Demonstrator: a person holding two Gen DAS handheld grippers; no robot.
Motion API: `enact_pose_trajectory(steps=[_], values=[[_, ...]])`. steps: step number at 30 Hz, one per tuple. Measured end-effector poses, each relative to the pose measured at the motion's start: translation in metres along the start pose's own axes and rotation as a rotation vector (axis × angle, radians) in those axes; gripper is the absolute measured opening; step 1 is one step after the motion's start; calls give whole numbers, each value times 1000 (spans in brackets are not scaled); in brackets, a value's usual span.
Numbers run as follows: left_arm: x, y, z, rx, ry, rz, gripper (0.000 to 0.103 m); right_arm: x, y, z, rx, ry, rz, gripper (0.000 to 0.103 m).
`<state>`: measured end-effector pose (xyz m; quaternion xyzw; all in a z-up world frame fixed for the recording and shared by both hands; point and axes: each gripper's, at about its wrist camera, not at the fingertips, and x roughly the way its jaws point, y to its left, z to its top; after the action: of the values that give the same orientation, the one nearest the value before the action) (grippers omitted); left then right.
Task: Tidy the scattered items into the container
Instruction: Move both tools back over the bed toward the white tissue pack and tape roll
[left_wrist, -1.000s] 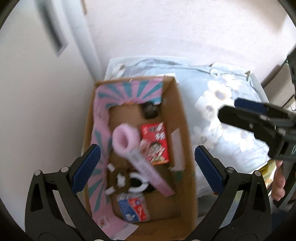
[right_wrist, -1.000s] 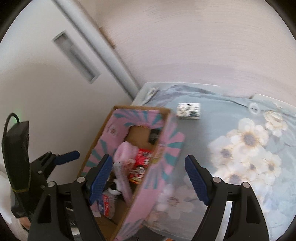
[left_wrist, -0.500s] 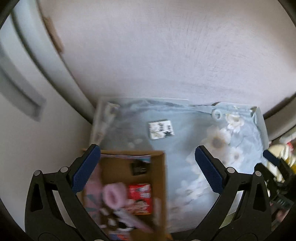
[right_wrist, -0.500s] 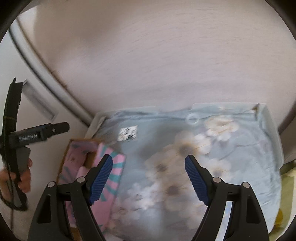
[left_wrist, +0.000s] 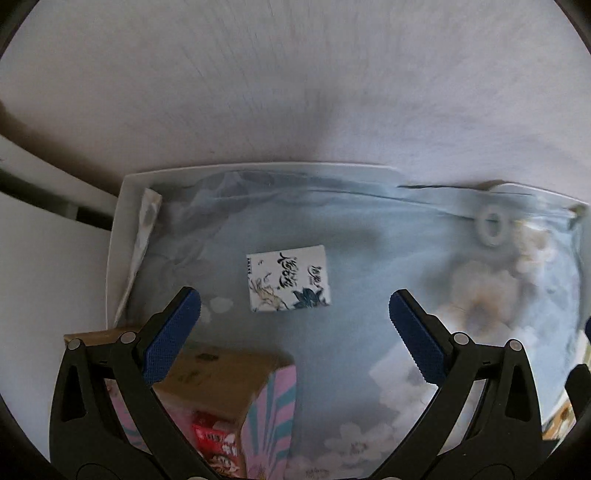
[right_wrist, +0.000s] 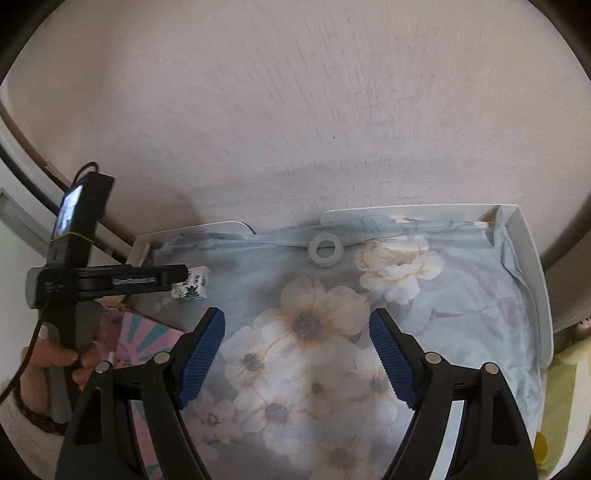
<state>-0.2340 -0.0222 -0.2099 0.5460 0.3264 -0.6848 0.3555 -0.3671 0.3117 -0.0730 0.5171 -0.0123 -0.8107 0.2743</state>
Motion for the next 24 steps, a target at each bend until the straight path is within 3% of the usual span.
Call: enact_pose_trajectory(steps=[12, 21, 24], values=[[47, -7, 3, -65, 79, 5, 102, 63, -10, 25, -33, 46, -79, 77], [62, 0, -3, -150, 74, -53, 102, 107, -12, 32, -75, 66, -193, 77], [63, -3, -4, -156, 61, -40, 103, 114, -10, 32, -93, 73, -209, 77]])
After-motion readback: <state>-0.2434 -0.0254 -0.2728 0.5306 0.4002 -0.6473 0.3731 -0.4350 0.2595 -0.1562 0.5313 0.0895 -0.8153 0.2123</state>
